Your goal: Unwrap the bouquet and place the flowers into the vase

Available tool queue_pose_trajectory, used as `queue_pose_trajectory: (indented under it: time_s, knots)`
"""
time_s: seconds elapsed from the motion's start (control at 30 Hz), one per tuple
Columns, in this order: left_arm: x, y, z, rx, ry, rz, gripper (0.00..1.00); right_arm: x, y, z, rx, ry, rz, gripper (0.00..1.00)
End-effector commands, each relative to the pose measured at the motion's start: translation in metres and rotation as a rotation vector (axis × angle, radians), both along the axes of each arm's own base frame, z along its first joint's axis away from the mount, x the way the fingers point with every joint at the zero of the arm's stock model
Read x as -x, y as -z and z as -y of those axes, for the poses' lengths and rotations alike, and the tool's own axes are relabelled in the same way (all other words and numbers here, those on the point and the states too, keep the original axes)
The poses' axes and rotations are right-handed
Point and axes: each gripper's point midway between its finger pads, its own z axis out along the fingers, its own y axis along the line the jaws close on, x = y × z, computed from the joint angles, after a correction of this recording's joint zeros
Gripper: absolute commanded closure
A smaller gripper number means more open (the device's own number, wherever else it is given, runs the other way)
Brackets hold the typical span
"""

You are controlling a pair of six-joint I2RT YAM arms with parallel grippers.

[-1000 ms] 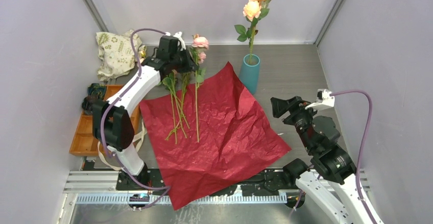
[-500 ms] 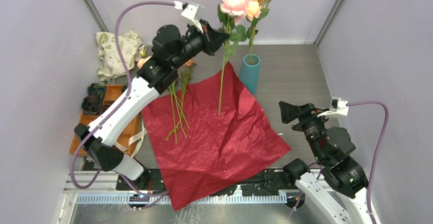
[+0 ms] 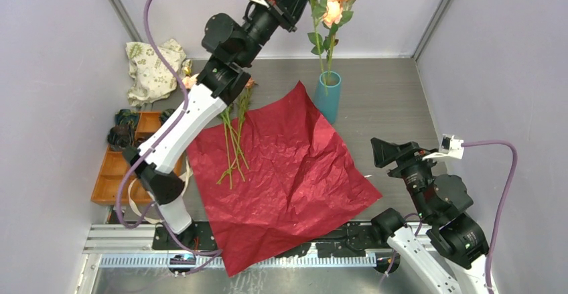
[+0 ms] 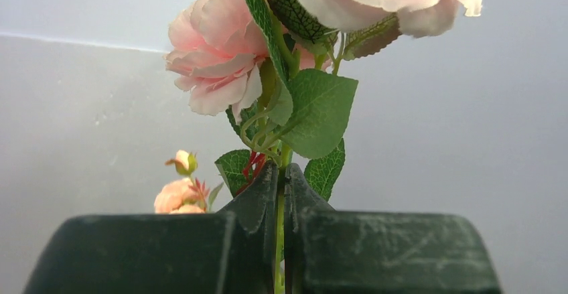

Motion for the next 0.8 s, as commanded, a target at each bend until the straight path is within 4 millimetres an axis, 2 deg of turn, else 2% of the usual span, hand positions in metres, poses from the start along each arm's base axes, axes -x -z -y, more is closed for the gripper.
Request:
queue_pose_trajectory:
  time_s: [0.0, 0.13, 0.4, 0.57, 0.77]
  knots:
    - [-0.004, -0.040, 0.001, 0.111, -0.025, 0.115, 0.98, -0.006, -0.016, -0.003, -0.024, -0.002, 0.053, 0.24]
    - [-0.021, -0.039, 0.015, 0.102, -0.039, 0.129, 0.98, -0.011, -0.010, -0.005, -0.007, 0.004, 0.049, 0.24]
    - [-0.051, -0.012, 0.032, 0.060, -0.100, 0.147, 0.97, -0.019, -0.003, 0.000, 0.056, 0.040, 0.049, 0.23]
    - [-0.062, -0.001, 0.041, 0.046, -0.114, 0.161, 0.96, -0.023, 0.001, -0.002, 0.058, 0.039, 0.044, 0.22]
    - [-0.071, 0.001, 0.042, 0.047, -0.148, 0.157, 0.95, -0.025, 0.004, -0.006, 0.059, 0.027, 0.036, 0.22]
